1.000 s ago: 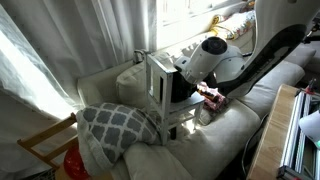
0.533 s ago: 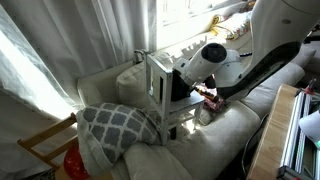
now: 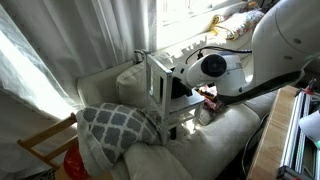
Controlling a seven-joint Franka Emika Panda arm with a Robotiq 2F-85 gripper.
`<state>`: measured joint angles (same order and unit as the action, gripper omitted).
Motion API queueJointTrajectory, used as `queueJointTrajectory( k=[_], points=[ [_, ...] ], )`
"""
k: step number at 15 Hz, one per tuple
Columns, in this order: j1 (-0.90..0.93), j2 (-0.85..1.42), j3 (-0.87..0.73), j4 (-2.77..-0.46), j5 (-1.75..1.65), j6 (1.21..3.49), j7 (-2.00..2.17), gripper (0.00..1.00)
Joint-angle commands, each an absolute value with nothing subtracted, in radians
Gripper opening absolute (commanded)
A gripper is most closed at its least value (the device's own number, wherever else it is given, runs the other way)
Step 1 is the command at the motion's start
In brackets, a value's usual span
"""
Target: Put the hat onto the chair then turn it over
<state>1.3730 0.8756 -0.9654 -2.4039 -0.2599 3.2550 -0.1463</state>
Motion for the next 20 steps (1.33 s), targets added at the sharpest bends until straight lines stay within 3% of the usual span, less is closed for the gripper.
queueJointTrajectory(
  k=[1,8,20],
  points=[
    [1.514,1.043,-1.026,-2.427,-0.198,3.281,-0.144,0.02],
    [1.612,1.208,-1.026,-2.454,-0.171,3.293,-0.154,0.02],
    [1.629,1.294,-0.982,-2.492,-0.154,3.598,-0.328,0.02]
  ],
)
